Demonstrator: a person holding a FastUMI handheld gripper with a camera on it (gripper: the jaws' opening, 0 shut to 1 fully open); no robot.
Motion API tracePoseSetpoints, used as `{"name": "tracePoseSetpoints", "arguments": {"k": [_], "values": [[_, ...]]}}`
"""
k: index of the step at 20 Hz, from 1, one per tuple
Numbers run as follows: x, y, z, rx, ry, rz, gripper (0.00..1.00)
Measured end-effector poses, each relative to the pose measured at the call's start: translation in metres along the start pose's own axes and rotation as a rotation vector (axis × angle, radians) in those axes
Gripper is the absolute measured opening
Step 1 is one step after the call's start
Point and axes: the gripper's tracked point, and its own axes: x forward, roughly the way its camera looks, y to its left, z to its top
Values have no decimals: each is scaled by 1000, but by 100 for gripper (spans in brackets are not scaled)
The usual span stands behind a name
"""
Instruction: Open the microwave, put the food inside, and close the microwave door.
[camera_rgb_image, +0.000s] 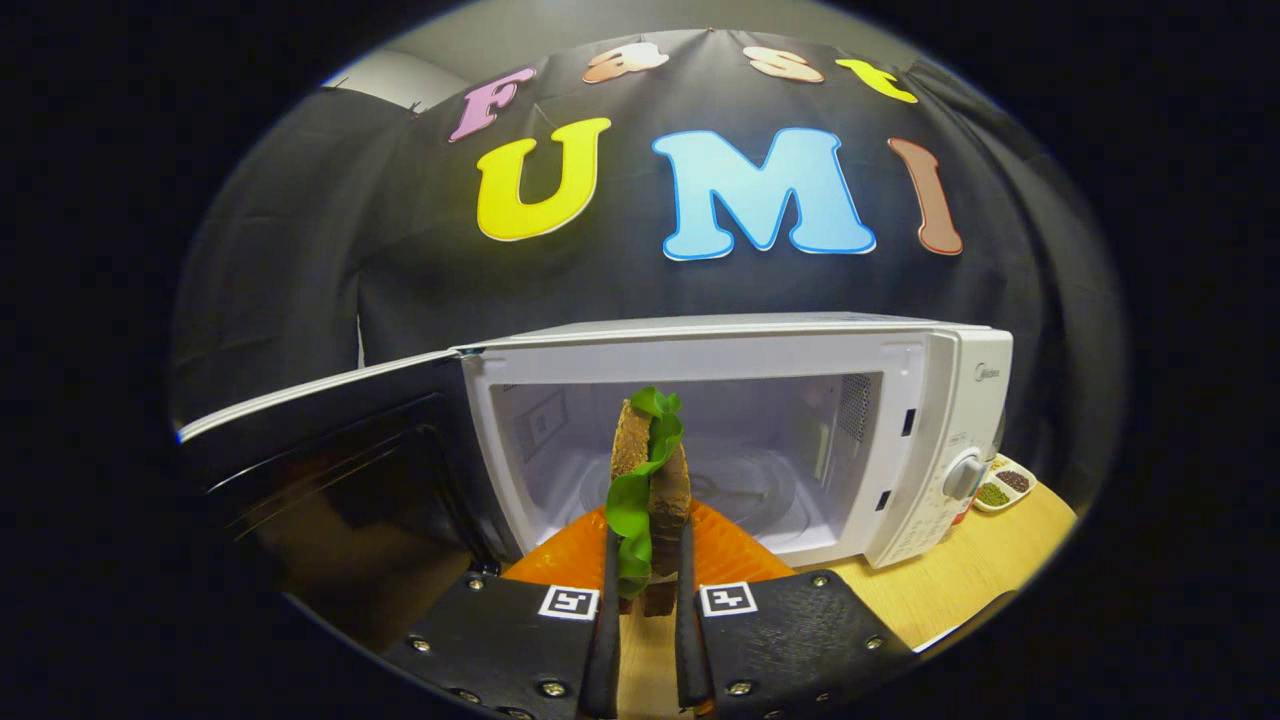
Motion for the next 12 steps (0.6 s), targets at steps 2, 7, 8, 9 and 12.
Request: {"name": "tracePoseSetpoints", "arguments": {"k": [2,7,8,9,12], "values": [[22,2,3,-5,3,0,23],[74,4,6,80,14,38,23],[84,4,6,98,18,42,23],[92,2,4,105,19,40,23],[111,-9,5,101,11,23,22]]}}
